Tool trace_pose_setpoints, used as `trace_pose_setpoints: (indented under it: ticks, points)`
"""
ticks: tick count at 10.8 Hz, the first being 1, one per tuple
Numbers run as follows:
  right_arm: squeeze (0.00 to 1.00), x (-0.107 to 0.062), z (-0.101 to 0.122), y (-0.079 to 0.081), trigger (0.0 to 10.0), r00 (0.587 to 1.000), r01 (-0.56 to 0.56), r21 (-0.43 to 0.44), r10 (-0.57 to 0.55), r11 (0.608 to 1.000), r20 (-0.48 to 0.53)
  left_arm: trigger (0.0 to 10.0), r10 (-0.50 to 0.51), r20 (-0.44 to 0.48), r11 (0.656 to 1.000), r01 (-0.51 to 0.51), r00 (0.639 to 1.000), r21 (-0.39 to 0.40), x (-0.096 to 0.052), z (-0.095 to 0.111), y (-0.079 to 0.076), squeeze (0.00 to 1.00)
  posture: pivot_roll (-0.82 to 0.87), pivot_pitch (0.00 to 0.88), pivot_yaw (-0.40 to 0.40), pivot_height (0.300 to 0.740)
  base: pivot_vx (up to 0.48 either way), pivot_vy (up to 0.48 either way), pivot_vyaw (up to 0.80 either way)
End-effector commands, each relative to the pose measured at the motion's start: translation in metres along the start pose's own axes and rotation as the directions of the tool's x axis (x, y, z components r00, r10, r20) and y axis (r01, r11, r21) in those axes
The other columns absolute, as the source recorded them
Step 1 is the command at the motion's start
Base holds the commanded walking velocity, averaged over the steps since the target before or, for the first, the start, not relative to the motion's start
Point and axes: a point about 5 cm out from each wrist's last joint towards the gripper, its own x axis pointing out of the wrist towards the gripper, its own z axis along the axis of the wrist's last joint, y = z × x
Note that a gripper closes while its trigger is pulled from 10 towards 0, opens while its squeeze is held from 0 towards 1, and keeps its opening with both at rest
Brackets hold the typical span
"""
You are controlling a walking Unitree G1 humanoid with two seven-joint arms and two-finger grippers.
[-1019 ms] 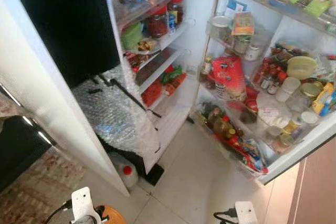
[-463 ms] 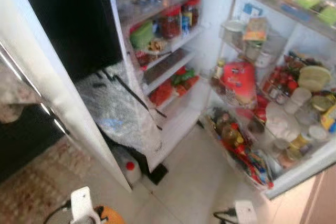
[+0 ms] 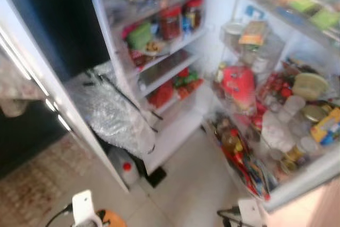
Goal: Restocking fridge
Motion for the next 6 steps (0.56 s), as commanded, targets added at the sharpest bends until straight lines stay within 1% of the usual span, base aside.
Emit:
trace_pose_setpoints:
  ticks: [1,6]
  points:
    - [0.0,0.0002,-0.0001,0.0029,10.0,1.0,-0.002,0.014,0.002,1.0,0.003,10.0,0.02,-0.03,1.0,-0.02,0.999,-0.002,-0.001,-0.0067,0.0088,0.0,-0.14,0.049,0.018,0.74,0.0,0.0,0.0]
    - [0.0,0.0004,0.0008,0.0028,10.0,1.0,0.004,0.024,-0.004,1.0,0.007,10.0,0.014,-0.029,1.0,-0.014,0.999,0.003,-0.0008,-0.0059,0.0079,0.0,-0.14,0.052,0.02,0.74,0.0,0.0,0.0]
